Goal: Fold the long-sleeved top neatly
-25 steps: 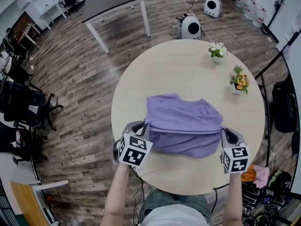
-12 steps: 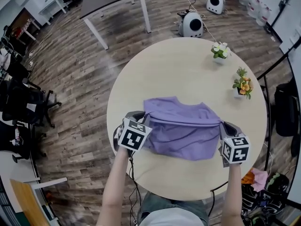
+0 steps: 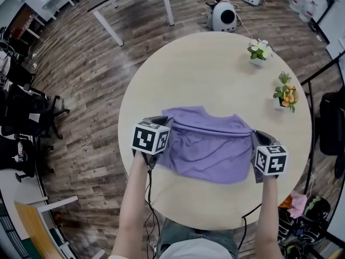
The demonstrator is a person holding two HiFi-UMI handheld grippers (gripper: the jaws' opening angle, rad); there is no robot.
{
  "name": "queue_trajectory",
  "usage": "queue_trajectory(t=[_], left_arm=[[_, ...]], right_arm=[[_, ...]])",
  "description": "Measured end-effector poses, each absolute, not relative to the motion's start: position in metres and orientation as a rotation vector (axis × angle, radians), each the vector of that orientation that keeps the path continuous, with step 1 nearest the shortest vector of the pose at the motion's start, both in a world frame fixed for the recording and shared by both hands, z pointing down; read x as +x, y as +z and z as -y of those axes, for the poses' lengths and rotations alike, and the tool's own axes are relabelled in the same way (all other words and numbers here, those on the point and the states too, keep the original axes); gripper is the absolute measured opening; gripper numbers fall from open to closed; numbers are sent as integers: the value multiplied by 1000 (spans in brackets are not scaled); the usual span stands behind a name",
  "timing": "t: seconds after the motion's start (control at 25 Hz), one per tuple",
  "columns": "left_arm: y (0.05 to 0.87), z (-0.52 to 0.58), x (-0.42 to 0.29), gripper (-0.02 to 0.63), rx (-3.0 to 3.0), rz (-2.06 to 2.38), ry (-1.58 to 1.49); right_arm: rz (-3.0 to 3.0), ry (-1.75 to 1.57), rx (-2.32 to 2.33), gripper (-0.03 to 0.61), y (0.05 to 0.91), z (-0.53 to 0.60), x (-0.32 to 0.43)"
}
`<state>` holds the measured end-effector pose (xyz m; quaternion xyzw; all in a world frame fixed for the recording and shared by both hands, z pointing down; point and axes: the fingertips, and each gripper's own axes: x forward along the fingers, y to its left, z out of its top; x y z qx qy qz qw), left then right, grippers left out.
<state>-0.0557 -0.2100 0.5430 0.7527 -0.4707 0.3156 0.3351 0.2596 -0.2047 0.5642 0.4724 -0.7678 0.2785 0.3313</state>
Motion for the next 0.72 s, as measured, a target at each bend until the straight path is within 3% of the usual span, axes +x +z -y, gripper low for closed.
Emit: queue_trajectory(t=[0.72], left_arm=[[588, 257, -63, 187, 1807, 1244, 467]], right_arm=[[1990, 788, 1302, 78, 596, 246, 264]])
